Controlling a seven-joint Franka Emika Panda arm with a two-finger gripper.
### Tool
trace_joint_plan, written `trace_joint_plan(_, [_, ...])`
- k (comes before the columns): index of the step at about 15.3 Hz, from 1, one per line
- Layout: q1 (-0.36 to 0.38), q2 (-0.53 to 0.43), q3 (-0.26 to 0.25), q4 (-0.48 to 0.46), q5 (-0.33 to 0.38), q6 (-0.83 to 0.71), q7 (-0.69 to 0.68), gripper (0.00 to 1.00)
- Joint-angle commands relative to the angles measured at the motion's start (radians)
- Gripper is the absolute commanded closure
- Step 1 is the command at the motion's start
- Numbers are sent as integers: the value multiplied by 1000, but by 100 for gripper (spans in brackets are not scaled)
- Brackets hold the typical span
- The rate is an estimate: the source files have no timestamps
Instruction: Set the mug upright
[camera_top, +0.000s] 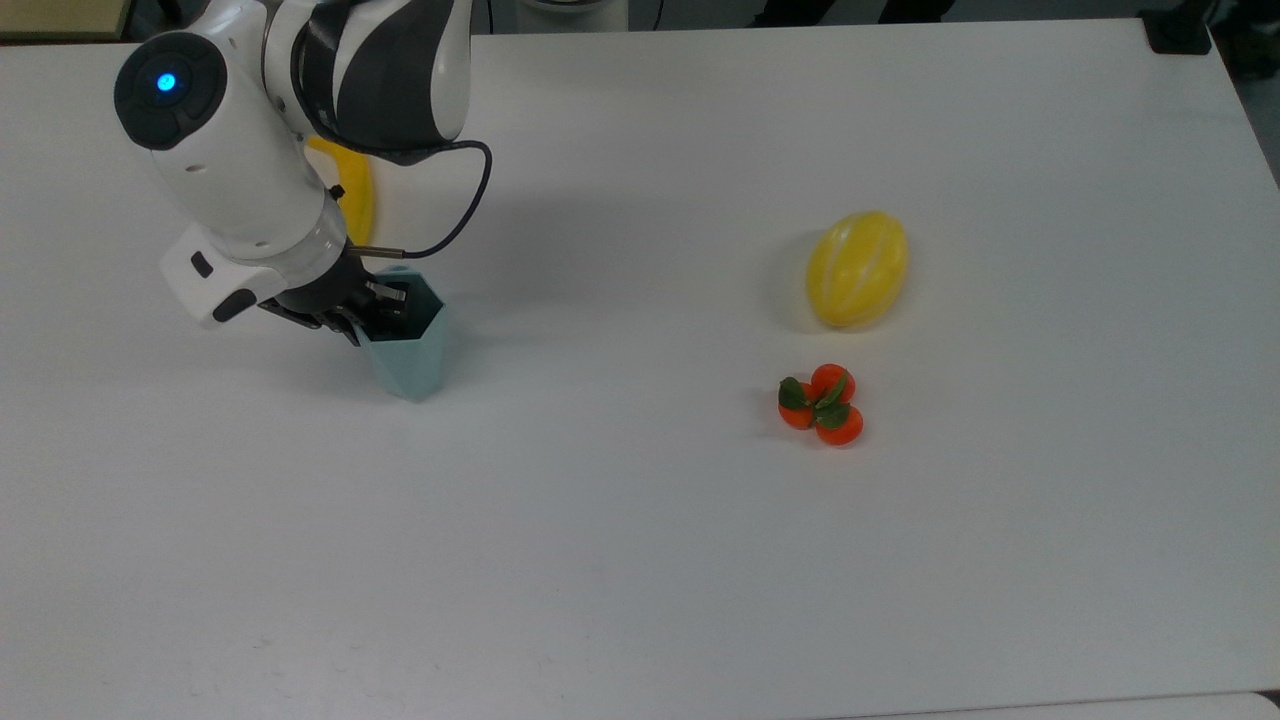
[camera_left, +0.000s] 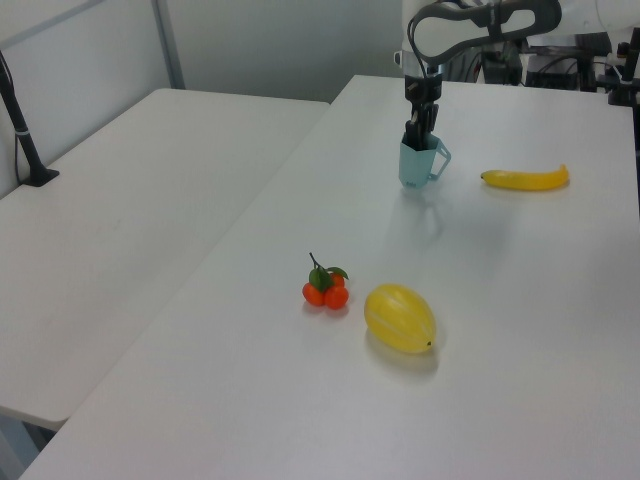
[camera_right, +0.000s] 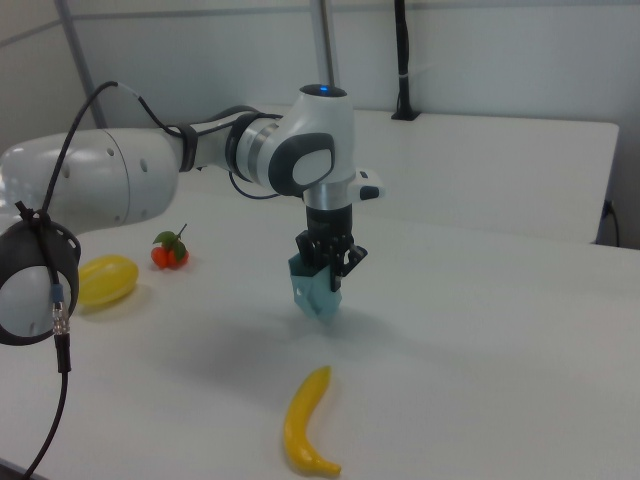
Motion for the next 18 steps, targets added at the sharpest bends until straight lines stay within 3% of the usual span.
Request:
trace_joint_plan(1, [6,3,-2,-25,11,58,-24,100])
trace_joint_plan(4, [6,3,-2,-25,11,59,-24,100])
trace_joint_plan(5, [6,3,-2,-25,11,59,-24,91])
trace_joint_plan(6, [6,3,-2,-27,12,59,-23,75])
trace_joint_plan(8, [8,3,-2,-27,12,59,-18,28])
trace_joint_plan(10, [15,1,-2,-27,9,58,-15,10])
trace_joint_plan(12, [17,-8,-2,-25,9,56,-14,0])
trace_joint_plan(18, [18,-190,-2,-45,14,38,58,0])
